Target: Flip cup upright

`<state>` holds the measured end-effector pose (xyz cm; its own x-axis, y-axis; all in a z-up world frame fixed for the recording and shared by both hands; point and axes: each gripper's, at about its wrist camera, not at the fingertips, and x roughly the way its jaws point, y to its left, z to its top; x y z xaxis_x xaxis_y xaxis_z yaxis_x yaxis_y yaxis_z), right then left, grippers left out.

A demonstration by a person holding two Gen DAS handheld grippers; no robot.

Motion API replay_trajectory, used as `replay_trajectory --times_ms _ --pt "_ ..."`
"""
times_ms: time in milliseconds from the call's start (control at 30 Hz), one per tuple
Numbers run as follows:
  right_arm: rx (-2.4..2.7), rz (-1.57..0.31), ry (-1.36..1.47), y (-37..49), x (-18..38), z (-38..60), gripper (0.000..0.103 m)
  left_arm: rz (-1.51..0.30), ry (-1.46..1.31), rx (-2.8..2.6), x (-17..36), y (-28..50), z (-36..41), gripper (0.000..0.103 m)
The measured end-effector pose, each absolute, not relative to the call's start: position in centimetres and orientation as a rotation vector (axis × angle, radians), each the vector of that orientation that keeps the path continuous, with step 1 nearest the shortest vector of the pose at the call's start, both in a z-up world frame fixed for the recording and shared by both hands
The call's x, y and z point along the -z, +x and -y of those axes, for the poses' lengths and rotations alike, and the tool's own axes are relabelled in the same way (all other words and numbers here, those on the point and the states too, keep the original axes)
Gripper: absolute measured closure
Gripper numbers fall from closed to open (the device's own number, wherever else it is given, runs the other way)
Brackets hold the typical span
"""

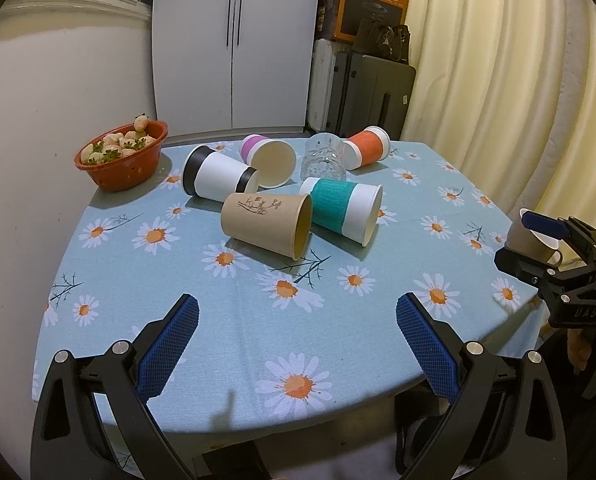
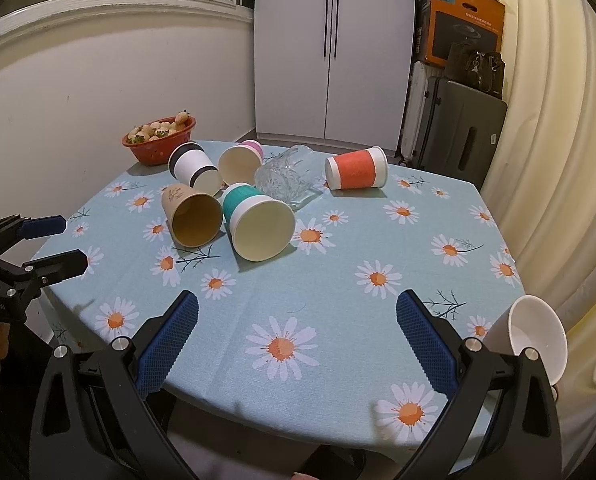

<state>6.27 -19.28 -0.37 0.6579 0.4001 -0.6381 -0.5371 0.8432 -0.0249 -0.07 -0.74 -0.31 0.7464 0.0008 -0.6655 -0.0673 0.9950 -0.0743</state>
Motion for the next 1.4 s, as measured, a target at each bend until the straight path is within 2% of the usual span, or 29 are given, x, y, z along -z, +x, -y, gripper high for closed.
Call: replay_trajectory --times_ms 1000,1233,1400 --pt "-0.566 -0.687 -0.206 6.8 0.4 19.2 0.004 -0.730 -0.098 -0.004 0.2 0.2 0.3 0.006" --pt "-0.593 -0.713 -0.168 7.7 0.0 19.2 0.004 -0.751 0.022 0.046 -1.1 2.6 -0.4 0.006" --pt "-0.627 -0.732 -0.164 8.2 -0.4 18.7 0.004 -0.785 0.254 0.117 -1.9 5.4 -0.1 0.006"
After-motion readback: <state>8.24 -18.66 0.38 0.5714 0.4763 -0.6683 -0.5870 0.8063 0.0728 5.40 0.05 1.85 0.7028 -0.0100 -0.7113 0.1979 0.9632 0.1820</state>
